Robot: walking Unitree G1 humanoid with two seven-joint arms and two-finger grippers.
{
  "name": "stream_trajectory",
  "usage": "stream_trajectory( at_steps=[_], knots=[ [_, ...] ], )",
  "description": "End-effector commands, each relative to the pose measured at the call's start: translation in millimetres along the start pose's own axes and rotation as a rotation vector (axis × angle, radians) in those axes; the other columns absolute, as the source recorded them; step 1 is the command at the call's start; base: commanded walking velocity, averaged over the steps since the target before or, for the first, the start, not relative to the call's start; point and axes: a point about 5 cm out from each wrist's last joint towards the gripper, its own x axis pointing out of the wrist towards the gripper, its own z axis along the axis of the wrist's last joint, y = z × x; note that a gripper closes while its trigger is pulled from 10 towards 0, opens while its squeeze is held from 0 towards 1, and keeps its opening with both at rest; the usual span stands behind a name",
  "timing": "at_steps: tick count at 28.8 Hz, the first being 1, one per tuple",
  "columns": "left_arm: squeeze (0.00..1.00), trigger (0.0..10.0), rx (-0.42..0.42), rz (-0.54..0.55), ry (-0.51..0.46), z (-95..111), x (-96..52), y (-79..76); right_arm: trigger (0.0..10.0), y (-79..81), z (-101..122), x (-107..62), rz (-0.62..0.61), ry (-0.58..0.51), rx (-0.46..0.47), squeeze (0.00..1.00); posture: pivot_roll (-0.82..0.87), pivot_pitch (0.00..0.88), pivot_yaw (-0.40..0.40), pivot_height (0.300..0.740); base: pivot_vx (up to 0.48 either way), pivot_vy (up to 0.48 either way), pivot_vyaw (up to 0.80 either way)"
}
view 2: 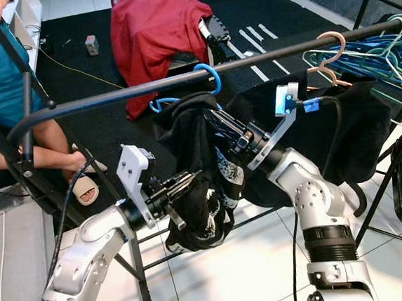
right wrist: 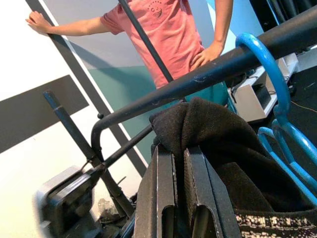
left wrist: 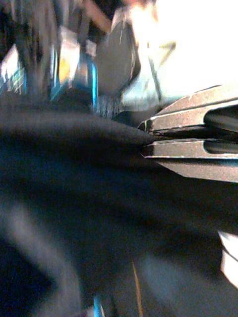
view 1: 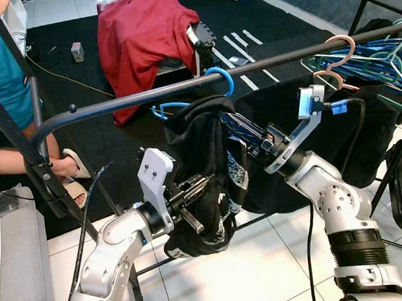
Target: Hang hanger
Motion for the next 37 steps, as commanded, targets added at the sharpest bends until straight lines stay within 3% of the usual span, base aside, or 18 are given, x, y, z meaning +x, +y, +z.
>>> stream_trajectory(
  at_steps=[1, 2, 3, 5, 6, 7, 8, 11, 12, 13, 17, 25, 27, 29, 30, 35, 36, 37],
  knots=[
    [0.0, 0.0, 0.096, 0.136, 0.073, -6.7, -10.5, 25.8, 0.0, 3.3, 6.0, 4.0, 0.015, -0.002, -0.045, 0.0, -0.11, 0.139, -0.009, 0.74, 0.0, 0.0, 0.0],
    [0.0, 0.0, 0.096, 0.136, 0.073, -6.7, -10.5, 25.8, 0.0, 3.3, 6.0, 4.0, 0.015, -0.002, -0.045, 0.0, -0.11, 0.139, -0.009, 0.74, 0.0, 0.0, 0.0],
    [0.0, 0.0, 0.193, 0.239, 0.1, -3.8, -21.4, 49.3, 0.0, -4.2, -1.6, -0.4, -0.055, 0.058, -0.073, 0.0, -0.11, 0.139, -0.009, 0.74, 0.0, 0.0, 0.0],
    [0.0, 0.0, 0.193, 0.239, 0.1, -3.8, -21.4, 49.3, 0.0, -4.2, -1.6, -0.4, -0.055, 0.058, -0.073, 0.0, -0.11, 0.139, -0.009, 0.74, 0.0, 0.0, 0.0],
    [0.0, 0.0, 0.286, 0.322, 0.13, -0.2, -33.5, 68.8, 0.0, -12.7, -10.5, -6.4, -0.131, 0.123, -0.107, 0.0, -0.11, 0.141, -0.008, 0.74, 0.0, 0.0, 0.0],
    [0.0, 0.0, 0.286, 0.322, 0.13, -0.2, -33.5, 68.8, 0.0, -12.7, -10.5, -6.4, -0.131, 0.123, -0.107, 0.0, -0.11, 0.141, -0.008, 0.74, 0.0, 0.0, 0.0],
    [0.0, 0.0, 0.382, 0.378, 0.163, 5.3, -47.1, 84.5, 0.0, -20.6, -20.4, -14.1, -0.206, 0.173, -0.119, 0.0, -0.1, 0.144, -0.01, 0.74, 0.0, 0.0, 0.0],
    [0.0, 0.0, 0.382, 0.378, 0.163, 5.3, -47.1, 84.5, 0.0, -20.6, -20.4, -14.1, -0.206, 0.173, -0.119, 0.0, -0.1, 0.144, -0.01, 0.74, 0.0, 0.0, 0.0],
    [0.0, 0.0, 0.477, 0.393, 0.21, 9.0, -57.2, 93.4, 0.0, -26.8, -29.7, -21.6, -0.265, 0.224, -0.132, 0.0, -0.1, 0.145, -0.011, 0.74, 0.0, 0.0, 0.0],
    [0.0, 0.0, 0.477, 0.393, 0.21, 9.0, -57.2, 93.4, 0.0, -26.8, -29.7, -21.6, -0.265, 0.224, -0.132, 0.0, -0.1, 0.145, -0.011, 0.74, 0.0, 0.0, 0.0],
    [0.0, 0.0, 0.622, 0.431, 0.298, 16.3, -77.1, 105.5, 0.0, -39.9, -54.6, -45.6, -0.4, 0.333, -0.13, 0.0, -0.09, 0.147, -0.013, 0.74, 0.0, 0.0, 0.0],
    [0.0, 0.0, 0.618, 0.37, 0.29, 14.9, -80.0, 105.6, 0.0, -42.3, -63.8, -49.7, -0.426, 0.374, -0.127, 0.0, -0.09, 0.145, -0.014, 0.74, 0.0, 0.0, 0.0],
    [0.0, 0.0, 0.403, 0.288, 0.17, 25.4, -81.3, 100.4, 0.0, -44.6, -77.0, -61.6, -0.386, 0.589, -0.301, 0.0, -0.08, 0.142, -0.013, 0.74, 0.0, 0.0, 0.0],
    [0.0, 0.0, 0.403, 0.288, 0.17, 25.4, -81.3, 100.4, 0.0, -44.6, -77.0, -61.6, -0.386, 0.589, -0.301, 0.0, -0.08, 0.142, -0.013, 0.74, 0.0, 0.0, 0.0],
    [0.0, 0.0, 0.33, 0.304, 0.121, 32.2, -85.3, 104.7, 0.0, -46.5, -81.0, -69.1, -0.372, 0.683, -0.388, 0.0, -0.08, 0.143, -0.012, 0.74, 0.0, 0.0, 0.0],
    [0.0, 0.0, 0.314, 0.354, 0.107, 38.8, -91.6, 113.3, 0.0, -50.4, -82.0, -77.7, -0.393, 0.736, -0.436, 0.0, -0.08, 0.143, -0.01, 0.74, 0.0, 0.0, 0.0],
    [0.0, 0.0, 0.355, 0.422, 0.153, 41.6, -100.4, 124.9, 0.0, -54.2, -80.7, -85.6, -0.427, 0.763, -0.458, 0.0, -0.08, 0.145, -0.008, 0.74, 0.0, 0.0, 0.0],
    [0.0, 0.0, 0.355, 0.422, 0.153, 41.6, -100.4, 124.9, 0.0, -54.2, -80.7, -85.6, -0.427, 0.763, -0.458, 0.0, -0.08, 0.145, -0.008, 0.74, 0.0, 0.0, 0.0]
  ],
)
